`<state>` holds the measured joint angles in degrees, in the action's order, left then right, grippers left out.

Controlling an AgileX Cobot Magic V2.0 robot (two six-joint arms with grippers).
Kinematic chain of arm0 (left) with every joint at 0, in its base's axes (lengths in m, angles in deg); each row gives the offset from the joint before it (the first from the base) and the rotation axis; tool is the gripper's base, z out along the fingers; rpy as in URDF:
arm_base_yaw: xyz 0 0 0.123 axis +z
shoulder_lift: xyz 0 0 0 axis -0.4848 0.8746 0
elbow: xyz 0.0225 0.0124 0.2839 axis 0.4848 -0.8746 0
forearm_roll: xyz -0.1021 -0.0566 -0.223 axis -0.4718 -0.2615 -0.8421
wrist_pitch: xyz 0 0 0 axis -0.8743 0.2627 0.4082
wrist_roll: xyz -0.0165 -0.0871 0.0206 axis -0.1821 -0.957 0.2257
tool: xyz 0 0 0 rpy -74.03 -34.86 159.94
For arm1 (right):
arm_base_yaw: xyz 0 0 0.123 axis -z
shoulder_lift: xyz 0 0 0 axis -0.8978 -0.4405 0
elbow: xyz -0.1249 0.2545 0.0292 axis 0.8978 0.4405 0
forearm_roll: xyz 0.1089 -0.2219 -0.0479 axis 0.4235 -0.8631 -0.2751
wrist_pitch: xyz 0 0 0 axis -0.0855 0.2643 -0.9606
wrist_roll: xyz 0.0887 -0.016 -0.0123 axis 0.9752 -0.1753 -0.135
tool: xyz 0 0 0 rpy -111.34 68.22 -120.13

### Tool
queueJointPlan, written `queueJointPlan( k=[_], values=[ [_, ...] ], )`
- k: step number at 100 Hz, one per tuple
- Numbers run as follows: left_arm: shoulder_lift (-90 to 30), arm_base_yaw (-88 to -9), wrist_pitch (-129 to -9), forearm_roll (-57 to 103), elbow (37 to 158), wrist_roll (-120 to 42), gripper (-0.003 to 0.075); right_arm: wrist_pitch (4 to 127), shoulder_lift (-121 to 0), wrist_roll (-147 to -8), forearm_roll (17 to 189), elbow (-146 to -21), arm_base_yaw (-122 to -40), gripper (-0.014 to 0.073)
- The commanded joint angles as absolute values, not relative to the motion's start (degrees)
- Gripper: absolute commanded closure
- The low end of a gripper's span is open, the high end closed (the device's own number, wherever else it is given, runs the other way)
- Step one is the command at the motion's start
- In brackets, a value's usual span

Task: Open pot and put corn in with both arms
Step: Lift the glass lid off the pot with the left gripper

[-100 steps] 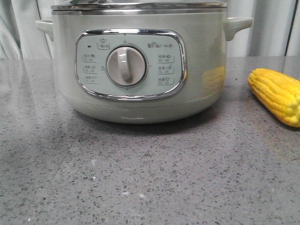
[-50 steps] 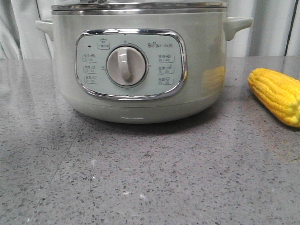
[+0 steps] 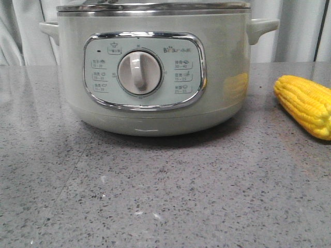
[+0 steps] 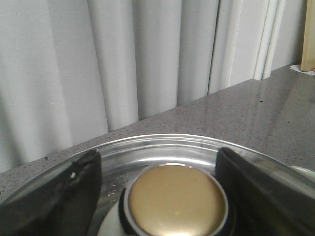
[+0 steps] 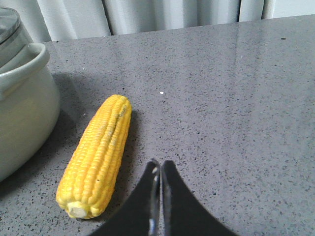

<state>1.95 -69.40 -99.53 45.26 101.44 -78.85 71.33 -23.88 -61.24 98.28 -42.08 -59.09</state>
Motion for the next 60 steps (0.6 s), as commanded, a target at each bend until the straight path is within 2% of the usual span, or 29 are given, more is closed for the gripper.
queueJointPlan(
  k=[1,7,14,28,38,60],
  values=[
    [0.6,-69.6,-100.7,44.7,103.0,-79.4,0.0262,66.4,-24.6,-61.4,98.5,-43.5,-59.2,0.0657],
    [0.6,-69.6,-100.4,44.7,103.0,-79.4,0.0274,66.4,-24.6,-61.4,98.5,-43.5,-59.2,0.0657],
    [0.6,-69.6,-99.9,43.9,103.0,-79.4,0.0339,66.4,-24.6,-61.4,98.5,-43.5,-59.2,0.0657],
    [0.6,-69.6,-99.3,43.0,103.0,-79.4,0.0591,66.3,-24.6,-61.4,98.5,-43.5,-59.2,0.0657],
    [0.6,-69.6,-99.3,43.0,103.0,-79.4,0.0744,66.2,-24.6,-61.4,98.5,-43.5,-59.2,0.0657],
    [0.3,-69.6,-99.7,43.0,103.6,-79.4,0.0741,66.1,-24.6,-61.4,98.5,-43.5,-59.2,0.0657]
  ],
)
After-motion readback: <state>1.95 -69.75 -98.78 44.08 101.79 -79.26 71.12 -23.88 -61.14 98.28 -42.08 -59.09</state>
